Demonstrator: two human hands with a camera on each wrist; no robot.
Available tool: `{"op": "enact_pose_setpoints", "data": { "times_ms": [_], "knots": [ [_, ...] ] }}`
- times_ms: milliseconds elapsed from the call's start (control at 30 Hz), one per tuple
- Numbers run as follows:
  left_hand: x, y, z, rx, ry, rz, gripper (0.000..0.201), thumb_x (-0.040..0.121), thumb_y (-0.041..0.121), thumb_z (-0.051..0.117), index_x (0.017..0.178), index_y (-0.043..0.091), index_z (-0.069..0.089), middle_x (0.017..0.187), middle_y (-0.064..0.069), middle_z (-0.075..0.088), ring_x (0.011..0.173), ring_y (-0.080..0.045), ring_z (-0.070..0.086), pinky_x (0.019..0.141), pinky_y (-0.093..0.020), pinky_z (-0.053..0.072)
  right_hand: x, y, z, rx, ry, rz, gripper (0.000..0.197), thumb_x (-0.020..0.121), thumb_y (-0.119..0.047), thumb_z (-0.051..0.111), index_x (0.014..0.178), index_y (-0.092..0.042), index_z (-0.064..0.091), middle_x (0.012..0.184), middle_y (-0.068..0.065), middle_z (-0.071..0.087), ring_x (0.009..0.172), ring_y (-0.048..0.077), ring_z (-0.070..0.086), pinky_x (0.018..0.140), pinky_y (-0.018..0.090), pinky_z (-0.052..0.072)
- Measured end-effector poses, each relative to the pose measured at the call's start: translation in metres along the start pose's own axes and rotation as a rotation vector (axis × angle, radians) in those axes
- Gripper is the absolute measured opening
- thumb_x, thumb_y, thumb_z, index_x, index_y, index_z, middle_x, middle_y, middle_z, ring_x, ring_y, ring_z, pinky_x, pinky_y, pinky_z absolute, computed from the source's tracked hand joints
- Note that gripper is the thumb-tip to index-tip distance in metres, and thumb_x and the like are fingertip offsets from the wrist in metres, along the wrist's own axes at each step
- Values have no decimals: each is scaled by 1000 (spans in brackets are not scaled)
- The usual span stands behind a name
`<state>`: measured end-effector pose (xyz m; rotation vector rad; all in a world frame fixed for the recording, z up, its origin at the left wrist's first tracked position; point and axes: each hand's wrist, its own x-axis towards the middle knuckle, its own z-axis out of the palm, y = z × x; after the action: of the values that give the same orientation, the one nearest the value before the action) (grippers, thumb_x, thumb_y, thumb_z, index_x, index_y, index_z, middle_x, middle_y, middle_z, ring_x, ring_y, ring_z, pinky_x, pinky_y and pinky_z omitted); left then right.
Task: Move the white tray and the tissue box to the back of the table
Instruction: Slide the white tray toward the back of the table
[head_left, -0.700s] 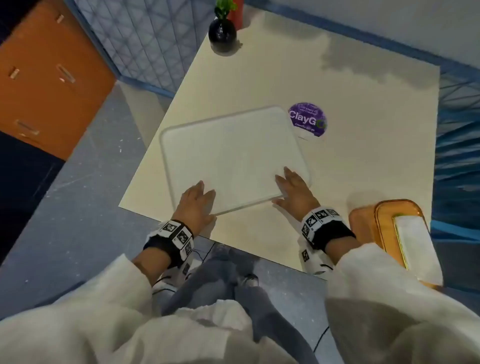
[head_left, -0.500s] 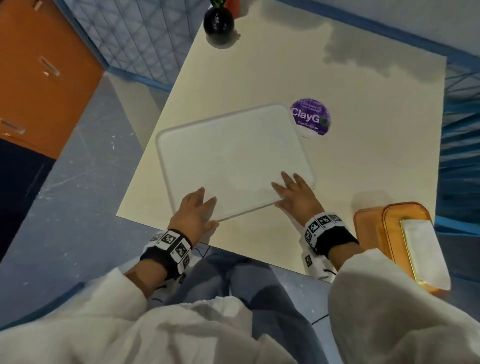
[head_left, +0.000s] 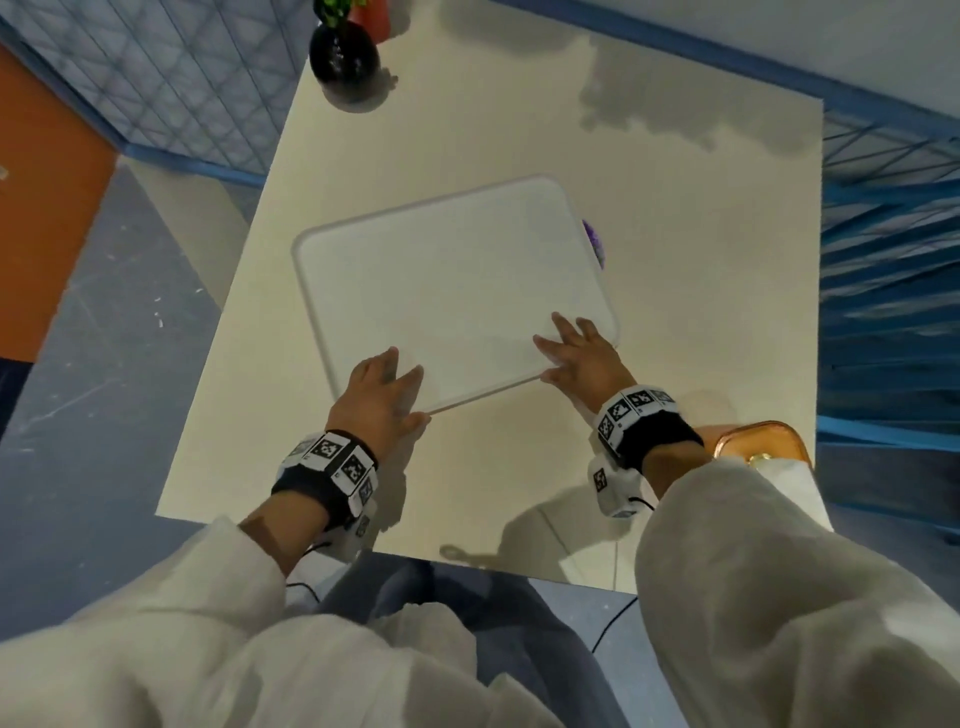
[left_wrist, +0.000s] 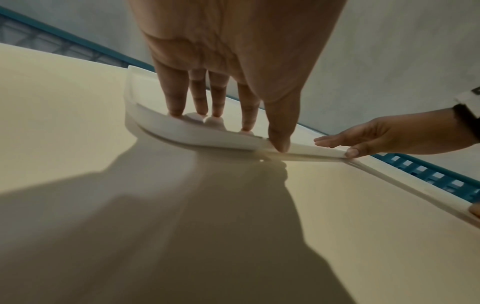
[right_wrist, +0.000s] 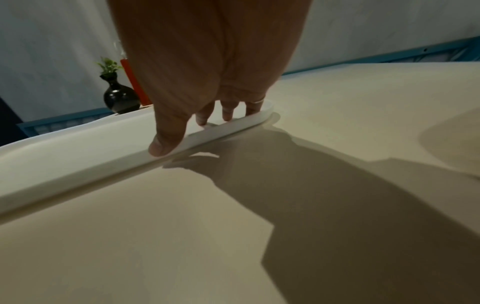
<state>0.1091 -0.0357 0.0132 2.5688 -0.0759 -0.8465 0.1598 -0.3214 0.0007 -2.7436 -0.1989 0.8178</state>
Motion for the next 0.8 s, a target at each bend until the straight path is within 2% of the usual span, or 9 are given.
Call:
{"op": "enact_pose_setpoints", "data": {
  "times_ms": [300, 633, 799],
  "knots": [
    [80, 52, -31, 17, 30, 53, 60, 81, 41, 56, 136, 28, 34, 155, -6, 16, 140, -27, 12, 109, -46, 34, 55, 51, -62, 65, -33, 34, 54, 87, -27, 58, 136, -24, 37, 156, 8, 12, 142, 35, 6, 117, 46, 15],
    [156, 95, -58, 54, 50, 117, 60, 80, 42, 56, 134, 27, 36, 150, -6, 22, 137, -27, 17, 105, -45, 37, 106, 102, -105, 119, 26, 46, 52, 85, -25, 60, 134, -23, 41, 156, 9, 16, 142, 36, 7, 116, 51, 18],
    [193, 108, -76, 66, 41, 150, 61, 80, 42, 57, 135, 29, 36, 153, -5, 19, 139, -27, 15, 110, -44, 30, 124, 115, -123, 178, 78, 78, 51, 86, -20, 60, 133, -22, 42, 155, 9, 16, 142, 35, 6, 117, 47, 16]
  ]
}}
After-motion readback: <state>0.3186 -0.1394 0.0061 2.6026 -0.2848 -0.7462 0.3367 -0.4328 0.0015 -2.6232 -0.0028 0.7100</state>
